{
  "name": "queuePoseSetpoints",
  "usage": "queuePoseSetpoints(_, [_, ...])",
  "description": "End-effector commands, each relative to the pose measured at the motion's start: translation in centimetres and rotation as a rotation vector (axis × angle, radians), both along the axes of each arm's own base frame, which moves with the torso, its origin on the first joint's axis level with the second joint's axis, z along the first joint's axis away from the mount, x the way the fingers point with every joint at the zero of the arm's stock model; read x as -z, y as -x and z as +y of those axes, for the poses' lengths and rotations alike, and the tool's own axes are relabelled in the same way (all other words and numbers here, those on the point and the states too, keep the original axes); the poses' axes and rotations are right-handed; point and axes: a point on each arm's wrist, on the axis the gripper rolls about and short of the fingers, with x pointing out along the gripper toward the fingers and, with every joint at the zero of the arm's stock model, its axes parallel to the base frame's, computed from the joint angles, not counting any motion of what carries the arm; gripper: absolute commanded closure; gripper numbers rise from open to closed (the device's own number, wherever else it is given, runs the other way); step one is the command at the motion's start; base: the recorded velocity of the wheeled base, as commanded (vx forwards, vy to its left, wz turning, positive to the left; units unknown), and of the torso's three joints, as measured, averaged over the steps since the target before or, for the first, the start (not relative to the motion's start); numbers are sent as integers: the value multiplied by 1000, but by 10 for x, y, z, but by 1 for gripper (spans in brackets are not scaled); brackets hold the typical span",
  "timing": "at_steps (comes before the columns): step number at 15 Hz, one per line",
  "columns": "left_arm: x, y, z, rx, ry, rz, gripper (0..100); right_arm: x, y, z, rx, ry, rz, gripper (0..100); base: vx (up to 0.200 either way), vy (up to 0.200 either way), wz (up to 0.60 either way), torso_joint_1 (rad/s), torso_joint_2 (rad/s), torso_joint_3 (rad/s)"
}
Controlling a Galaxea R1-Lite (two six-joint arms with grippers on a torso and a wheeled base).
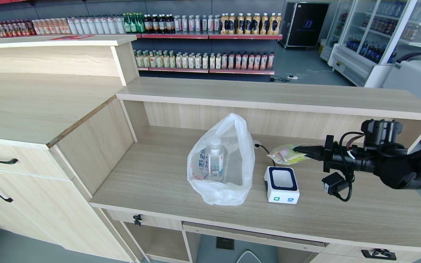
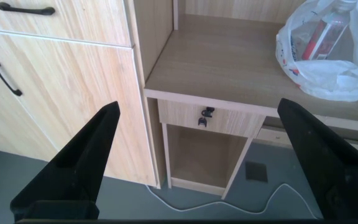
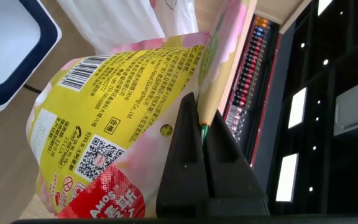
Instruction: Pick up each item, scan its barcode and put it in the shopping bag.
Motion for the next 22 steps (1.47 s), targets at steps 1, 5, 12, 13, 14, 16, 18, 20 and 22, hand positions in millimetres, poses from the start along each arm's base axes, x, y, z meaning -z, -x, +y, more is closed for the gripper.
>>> queuePoseSetpoints(1, [0, 0, 0, -1, 0, 0, 0, 5, -1, 0, -2, 3, 7, 100, 0, 0, 0, 0, 0, 0])
queuePoseSetpoints(5, [0, 0, 0, -1, 0, 0, 0, 8, -3, -2, -4, 22, -15, 100, 0, 0, 0, 0, 0, 0])
queuePoseSetpoints(12, [0, 0, 0, -1, 0, 0, 0, 8, -4, -2, -7, 32, -28, 100, 0, 0, 0, 0, 0, 0])
queuePoseSetpoints(13, [0, 0, 0, -3, 0, 0, 0, 7, -4, -2, -7, 32, -31, 100, 0, 0, 0, 0, 0, 0])
queuePoseSetpoints(14, [0, 0, 0, -1, 0, 0, 0, 1, -3, -2, -6, 30, -41, 100, 0, 0, 0, 0, 0, 0])
queuePoseSetpoints(16, [0, 0, 0, -1, 0, 0, 0, -16, 7, -2, -3, 18, -19, 100, 0, 0, 0, 0, 0, 0])
queuePoseSetpoints(18, [0, 0, 0, -1, 0, 0, 0, -42, 26, -11, 21, 4, 21, 100, 0, 0, 0, 0, 0, 0])
queuePoseSetpoints(20, [0, 0, 0, -1, 0, 0, 0, -72, 50, -20, 74, -46, 89, 100, 0, 0, 0, 0, 0, 0])
queuePoseSetpoints(22, [0, 0, 0, -1, 0, 0, 0, -101, 75, -30, 144, -142, 164, 100, 0, 0, 0, 0, 0, 0])
